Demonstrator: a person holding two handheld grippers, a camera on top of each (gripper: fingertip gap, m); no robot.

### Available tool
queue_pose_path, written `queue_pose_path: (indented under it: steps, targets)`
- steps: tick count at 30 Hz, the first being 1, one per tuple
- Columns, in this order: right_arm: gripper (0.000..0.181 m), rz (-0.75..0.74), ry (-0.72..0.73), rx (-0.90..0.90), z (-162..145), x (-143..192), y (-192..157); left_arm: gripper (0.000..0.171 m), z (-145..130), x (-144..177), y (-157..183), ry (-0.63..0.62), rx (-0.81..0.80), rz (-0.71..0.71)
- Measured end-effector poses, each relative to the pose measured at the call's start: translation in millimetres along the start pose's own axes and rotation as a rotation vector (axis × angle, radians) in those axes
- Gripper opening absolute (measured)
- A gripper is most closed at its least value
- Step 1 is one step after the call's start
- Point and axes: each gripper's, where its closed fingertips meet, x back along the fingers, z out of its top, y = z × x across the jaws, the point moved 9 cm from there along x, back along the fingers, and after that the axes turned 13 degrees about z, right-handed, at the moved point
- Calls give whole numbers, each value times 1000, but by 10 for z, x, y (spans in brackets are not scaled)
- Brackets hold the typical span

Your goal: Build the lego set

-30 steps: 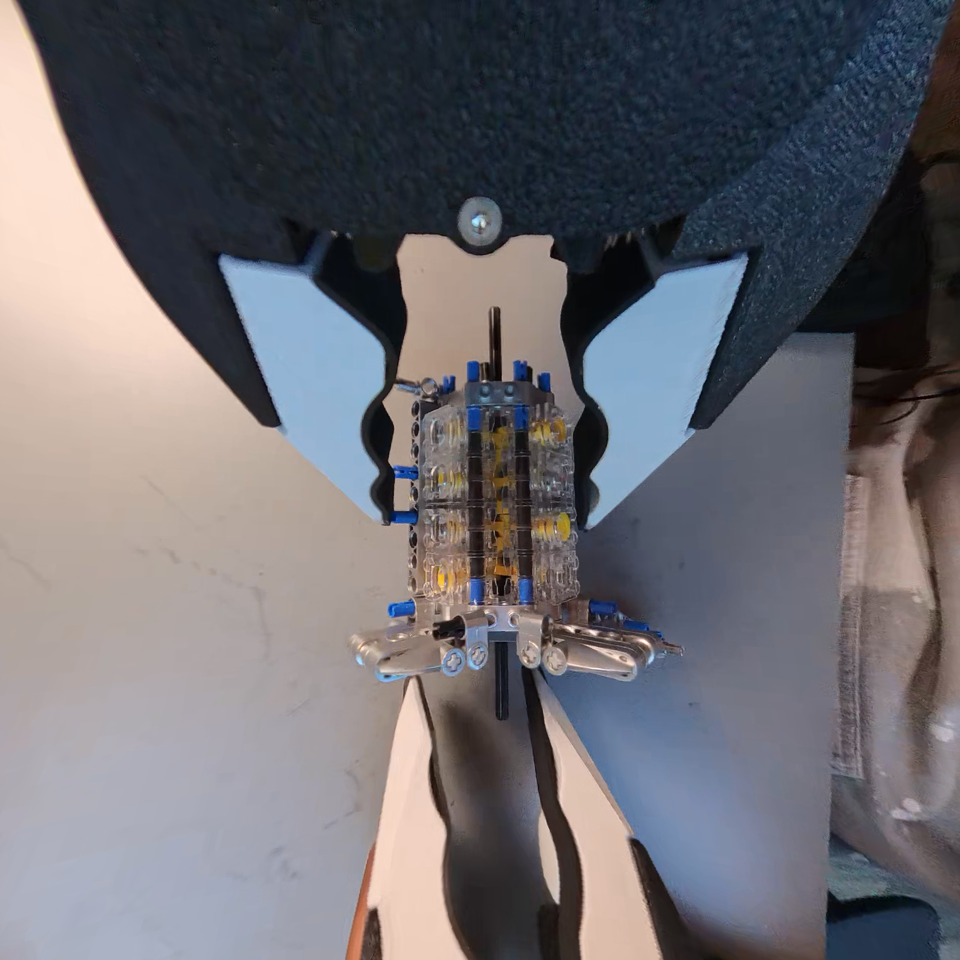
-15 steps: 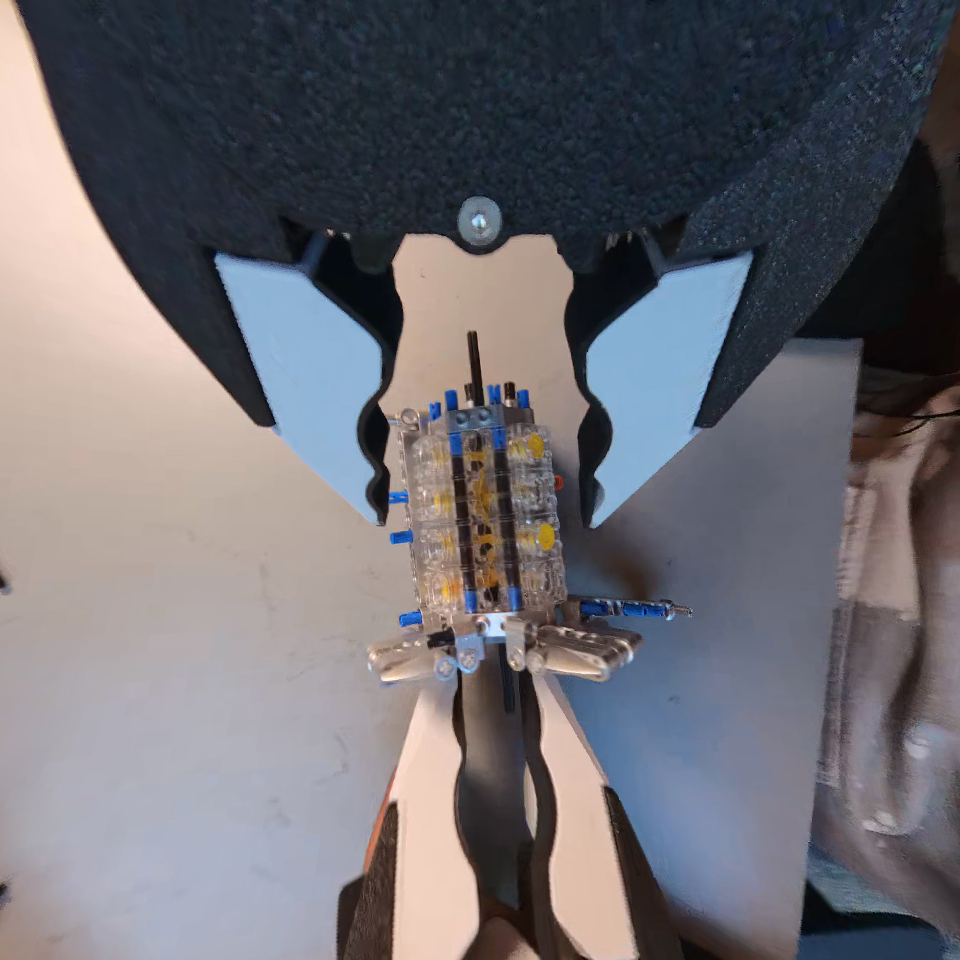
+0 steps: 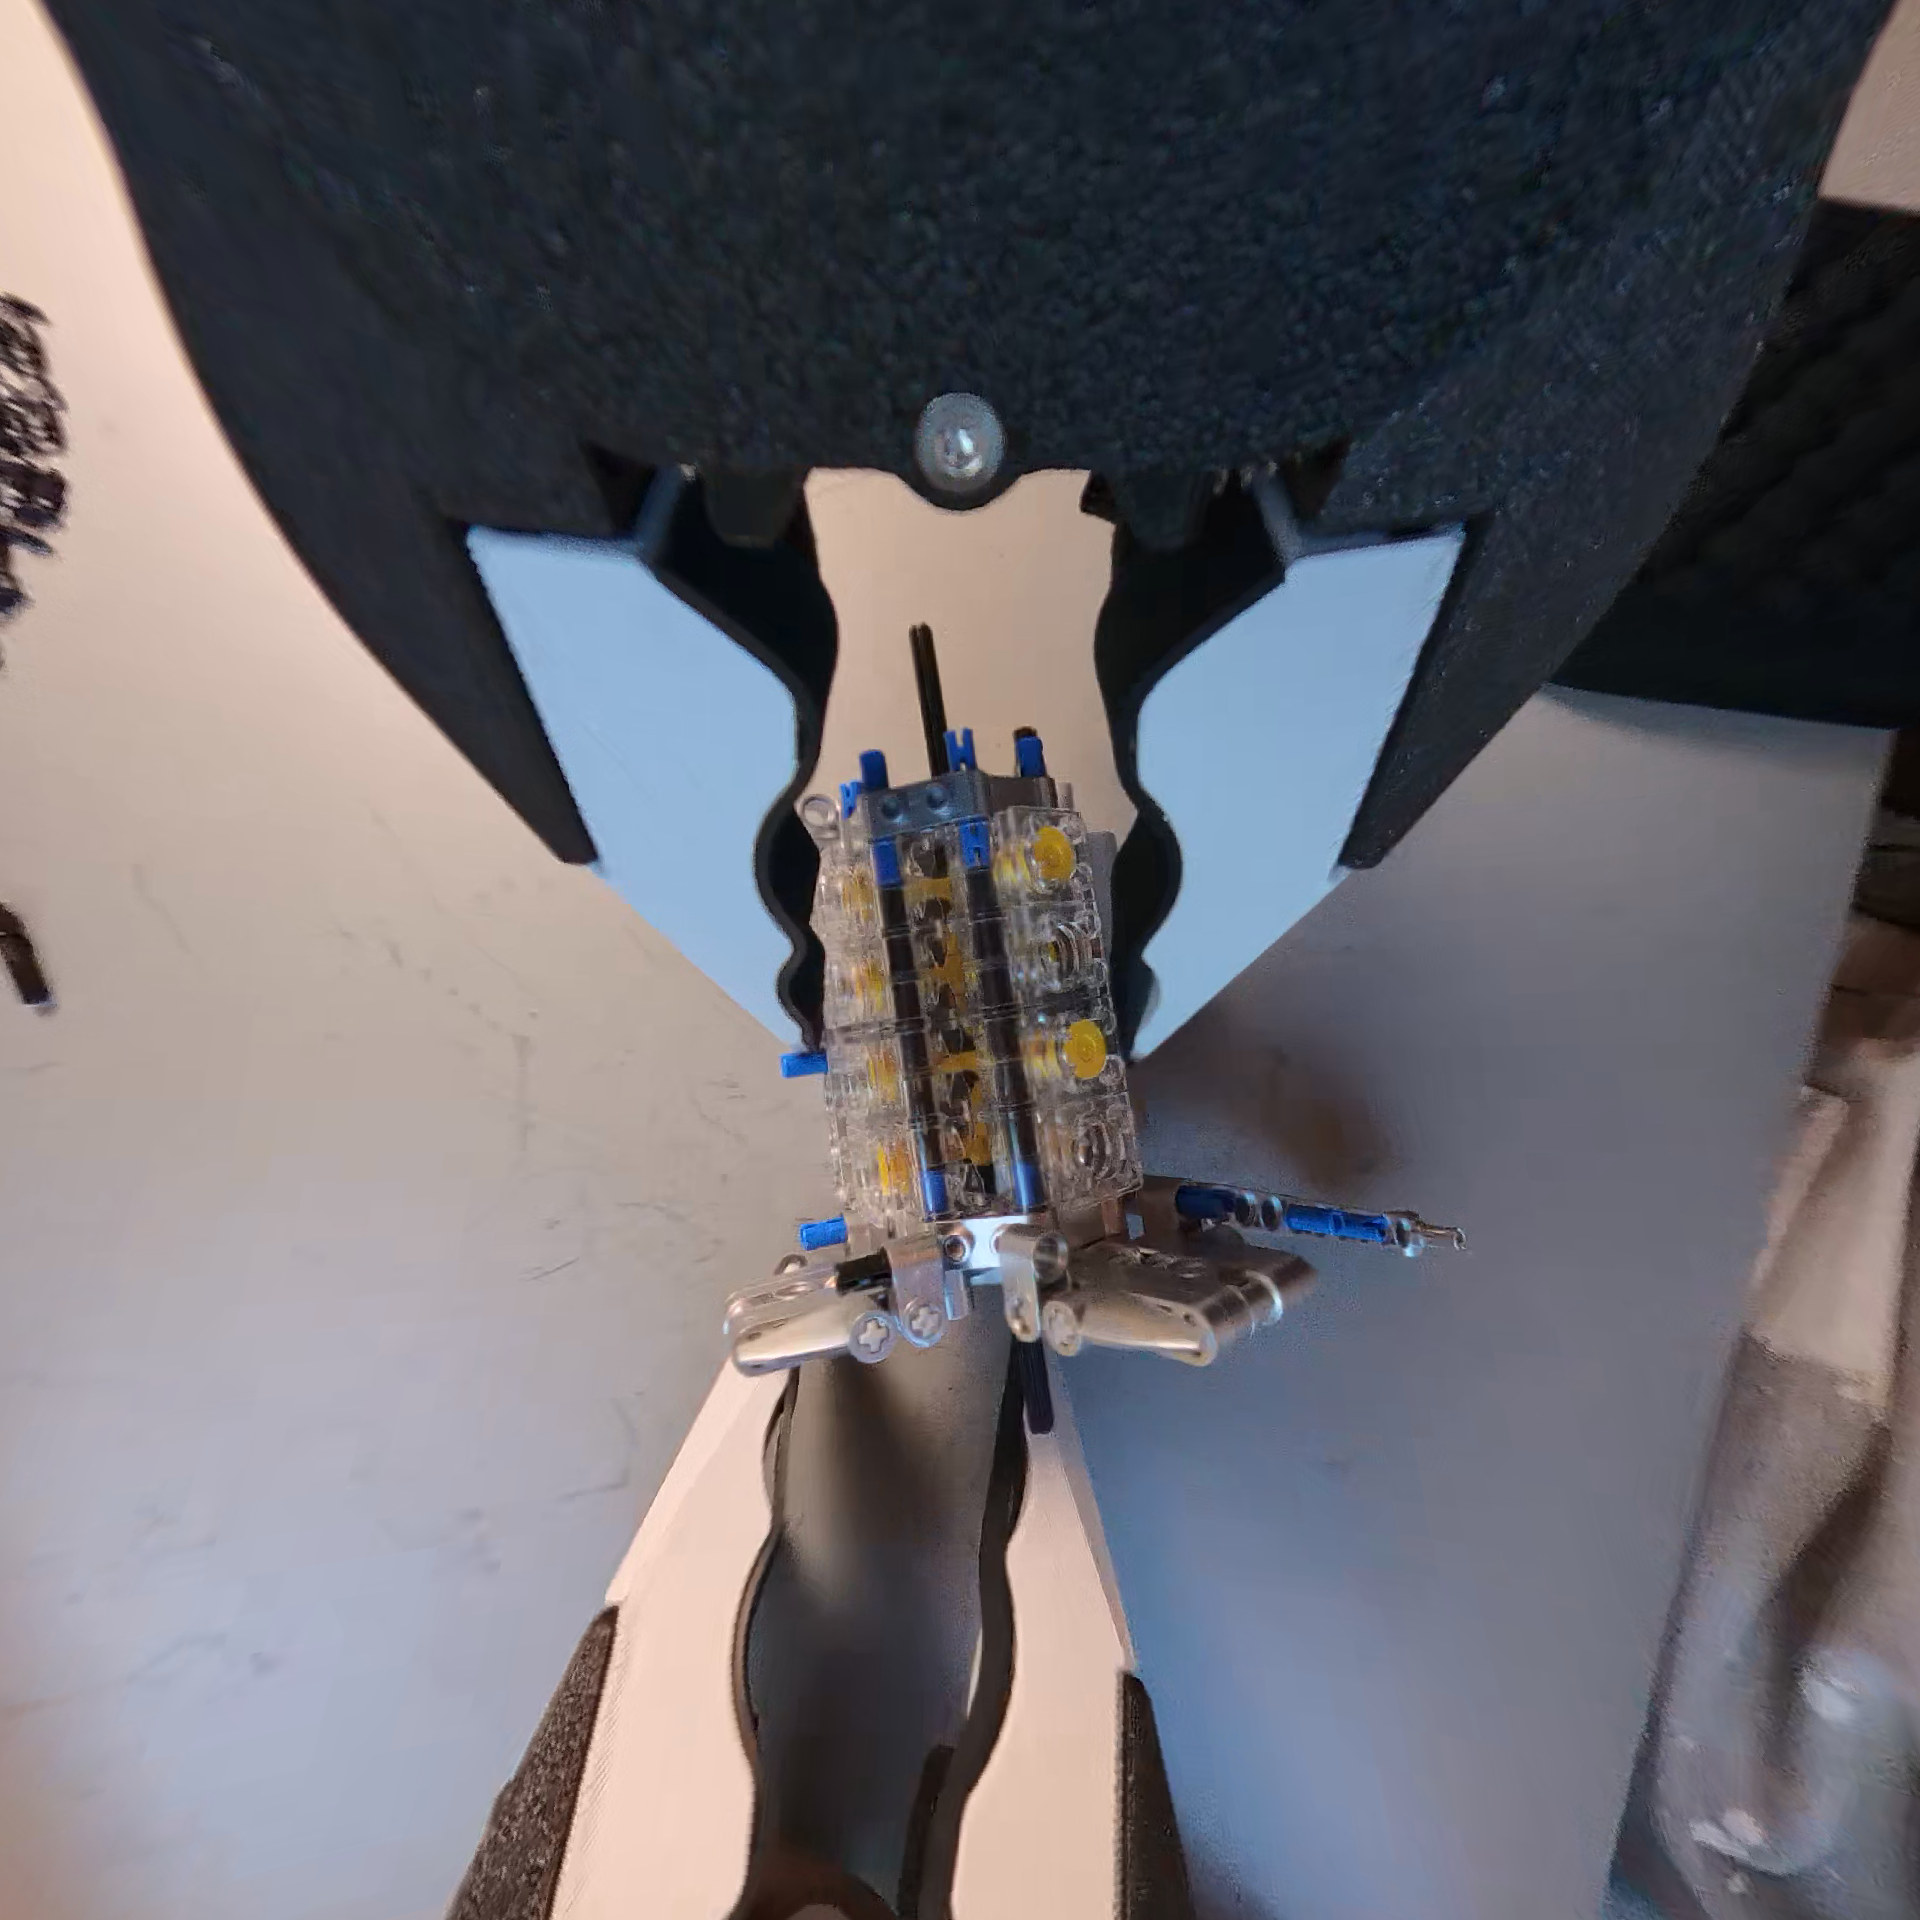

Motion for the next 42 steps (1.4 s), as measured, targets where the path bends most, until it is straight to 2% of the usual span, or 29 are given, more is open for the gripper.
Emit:
queue_pose_path:
  steps: [9,13,15,17,21,25,28,31,33,39,42]
  targets:
    - [56,-140,26,49,58,62,-158,46,0,4,25,7,9,-6]
    - [53,-259,-55,99,52,45,-253,36,48,43,62,51,30,-40]
    - [53,-323,-45,88,74,50,-328,29,80,56,101,67,43,-71]
    - [55,-398,17,8,128,85,-456,26,104,69,138,71,52,-85]
    - [56,-529,264,-210,206,48,-915,23,154,113,177,62,53,-60]
    - [56,-594,465,-523,193,-427,-1104,20,217,125,181,56,70,-23]
    - [48,-664,523,-602,210,-762,-1097,19,237,113,200,48,73,14]
    - [26,-786,438,-566,222,-810,-1082,8,254,96,239,37,37,76]
    - [17,-785,353,-543,219,-808,-1081,8,270,78,260,33,8,122]
    - [12,-780,166,-441,163,-744,-1073,11,258,57,296,22,24,174]
    - [9,-801,27,-354,99,-660,-1066,14,245,9,289,28,54,176]
